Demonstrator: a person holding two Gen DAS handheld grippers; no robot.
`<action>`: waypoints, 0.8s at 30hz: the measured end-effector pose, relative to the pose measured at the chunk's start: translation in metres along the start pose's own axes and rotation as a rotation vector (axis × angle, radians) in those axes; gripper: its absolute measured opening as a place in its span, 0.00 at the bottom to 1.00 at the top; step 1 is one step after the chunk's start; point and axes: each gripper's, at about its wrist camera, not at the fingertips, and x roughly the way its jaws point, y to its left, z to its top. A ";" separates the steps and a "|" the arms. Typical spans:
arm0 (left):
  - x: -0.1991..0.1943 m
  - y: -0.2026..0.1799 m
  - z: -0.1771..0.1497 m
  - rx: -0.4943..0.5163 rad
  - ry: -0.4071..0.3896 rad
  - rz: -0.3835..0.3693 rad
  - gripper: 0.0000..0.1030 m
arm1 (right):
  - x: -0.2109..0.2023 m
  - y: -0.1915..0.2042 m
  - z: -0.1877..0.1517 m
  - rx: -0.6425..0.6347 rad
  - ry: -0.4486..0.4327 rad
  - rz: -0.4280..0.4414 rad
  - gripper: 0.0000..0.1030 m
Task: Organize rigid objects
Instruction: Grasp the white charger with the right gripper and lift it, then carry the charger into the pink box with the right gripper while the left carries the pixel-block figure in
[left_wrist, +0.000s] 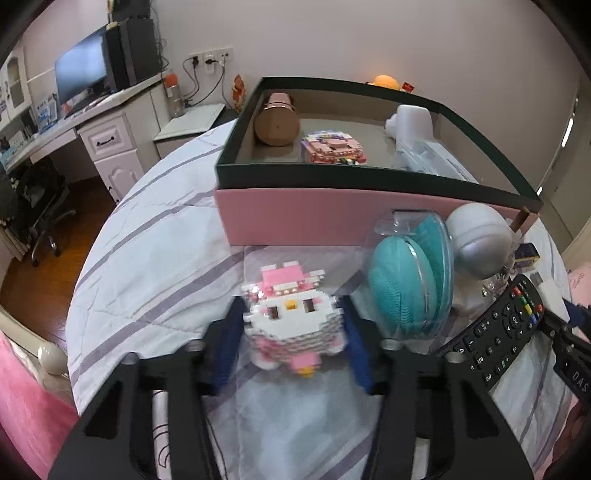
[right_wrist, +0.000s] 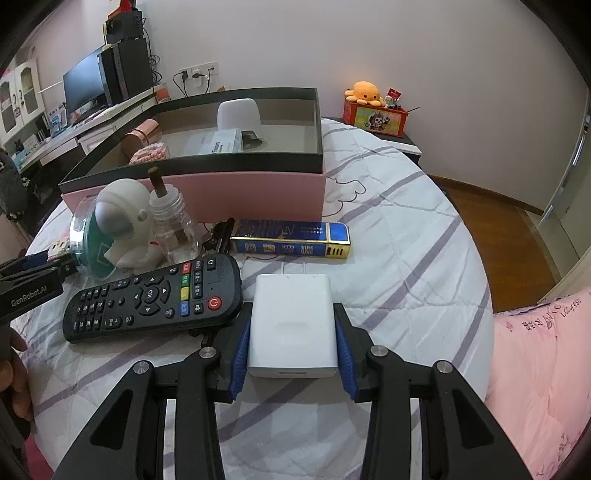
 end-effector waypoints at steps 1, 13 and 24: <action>0.000 -0.002 0.000 0.007 -0.004 0.005 0.45 | 0.000 0.000 0.001 0.000 -0.001 0.000 0.40; -0.024 0.002 -0.007 -0.006 -0.035 -0.025 0.45 | -0.012 0.001 0.008 0.010 -0.028 0.011 0.40; -0.068 0.000 0.010 0.011 -0.116 -0.023 0.45 | -0.039 0.005 0.025 -0.001 -0.096 0.045 0.40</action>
